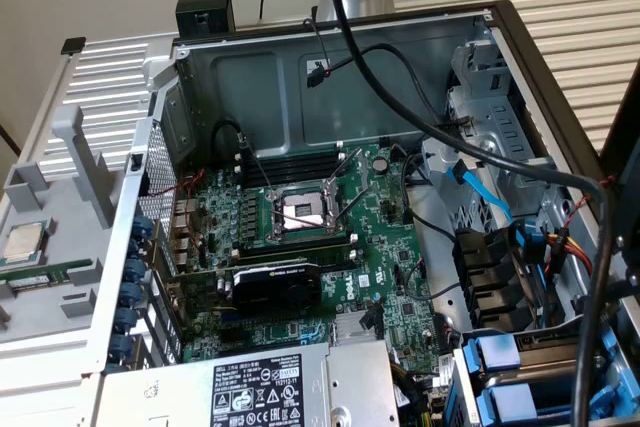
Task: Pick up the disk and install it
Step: 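Insert the first disk wire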
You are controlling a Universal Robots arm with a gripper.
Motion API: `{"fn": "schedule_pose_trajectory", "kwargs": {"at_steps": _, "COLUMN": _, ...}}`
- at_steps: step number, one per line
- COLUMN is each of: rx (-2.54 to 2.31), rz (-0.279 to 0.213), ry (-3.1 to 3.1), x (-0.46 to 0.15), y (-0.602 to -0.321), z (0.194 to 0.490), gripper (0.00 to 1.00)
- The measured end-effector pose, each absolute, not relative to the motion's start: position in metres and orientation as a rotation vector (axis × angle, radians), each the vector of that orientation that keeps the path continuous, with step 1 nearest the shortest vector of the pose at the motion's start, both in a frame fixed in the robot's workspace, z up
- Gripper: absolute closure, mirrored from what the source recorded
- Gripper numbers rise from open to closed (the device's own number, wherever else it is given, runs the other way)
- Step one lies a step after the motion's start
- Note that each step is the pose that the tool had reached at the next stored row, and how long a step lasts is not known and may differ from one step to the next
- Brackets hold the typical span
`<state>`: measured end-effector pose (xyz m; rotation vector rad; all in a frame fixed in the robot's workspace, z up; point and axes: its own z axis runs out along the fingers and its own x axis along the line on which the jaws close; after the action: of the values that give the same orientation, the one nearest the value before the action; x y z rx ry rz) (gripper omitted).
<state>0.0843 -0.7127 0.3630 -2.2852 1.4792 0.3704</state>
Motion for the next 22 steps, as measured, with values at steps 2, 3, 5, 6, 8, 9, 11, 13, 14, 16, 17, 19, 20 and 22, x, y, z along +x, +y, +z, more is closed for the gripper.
{"fn": "schedule_pose_trajectory", "kwargs": {"at_steps": 2, "rx": -2.285, "rz": 0.371, "ry": 1.479, "x": 0.0843, "y": -0.7127, "z": 0.3620, "gripper": 0.57}}
{"fn": "schedule_pose_trajectory", "kwargs": {"at_steps": 3, "rx": -2.285, "rz": 0.371, "ry": 1.479, "x": 0.0843, "y": -0.7127, "z": 0.3615, "gripper": 0.57}}
{"fn": "schedule_pose_trajectory", "kwargs": {"at_steps": 5, "rx": -2.284, "rz": 0.371, "ry": 1.479, "x": 0.0843, "y": -0.7127, "z": 0.3599, "gripper": 0.57}}
{"fn": "schedule_pose_trajectory", "kwargs": {"at_steps": 6, "rx": -2.284, "rz": 0.371, "ry": 1.478, "x": 0.0843, "y": -0.7127, "z": 0.3592, "gripper": 0.57}}
{"fn": "schedule_pose_trajectory", "kwargs": {"at_steps": 8, "rx": -2.281, "rz": 0.374, "ry": 1.477, "x": 0.0842, "y": -0.7127, "z": 0.3572, "gripper": 0.57}}
{"fn": "schedule_pose_trajectory", "kwargs": {"at_steps": 9, "rx": -2.281, "rz": 0.374, "ry": 1.477, "x": 0.0843, "y": -0.7128, "z": 0.3571, "gripper": 0.57}}
{"fn": "schedule_pose_trajectory", "kwargs": {"at_steps": 11, "rx": -2.281, "rz": 0.374, "ry": 1.476, "x": 0.0843, "y": -0.7128, "z": 0.3571, "gripper": 0.57}}
{"fn": "schedule_pose_trajectory", "kwargs": {"at_steps": 13, "rx": -2.281, "rz": 0.374, "ry": 1.476, "x": 0.0843, "y": -0.7128, "z": 0.3568, "gripper": 0.57}}
{"fn": "schedule_pose_trajectory", "kwargs": {"at_steps": 14, "rx": -2.281, "rz": 0.374, "ry": 1.476, "x": 0.0843, "y": -0.7128, "z": 0.3562, "gripper": 0.57}}
{"fn": "schedule_pose_trajectory", "kwargs": {"at_steps": 16, "rx": -2.281, "rz": 0.374, "ry": 1.476, "x": 0.0843, "y": -0.7128, "z": 0.3542, "gripper": 0.57}}
{"fn": "schedule_pose_trajectory", "kwargs": {"at_steps": 17, "rx": -2.281, "rz": 0.374, "ry": 1.476, "x": 0.0843, "y": -0.7128, "z": 0.3542, "gripper": 0.57}}
{"fn": "schedule_pose_trajectory", "kwargs": {"at_steps": 19, "rx": -2.281, "rz": 0.374, "ry": 1.476, "x": 0.0843, "y": -0.7128, "z": 0.3542, "gripper": 0.57}}
{"fn": "schedule_pose_trajectory", "kwargs": {"at_steps": 20, "rx": -2.280, "rz": 0.374, "ry": 1.476, "x": 0.0843, "y": -0.7128, "z": 0.3541, "gripper": 0.57}}
{"fn": "schedule_pose_trajectory", "kwargs": {"at_steps": 22, "rx": -2.281, "rz": 0.374, "ry": 1.476, "x": 0.0843, "y": -0.7128, "z": 0.3539, "gripper": 0.57}}
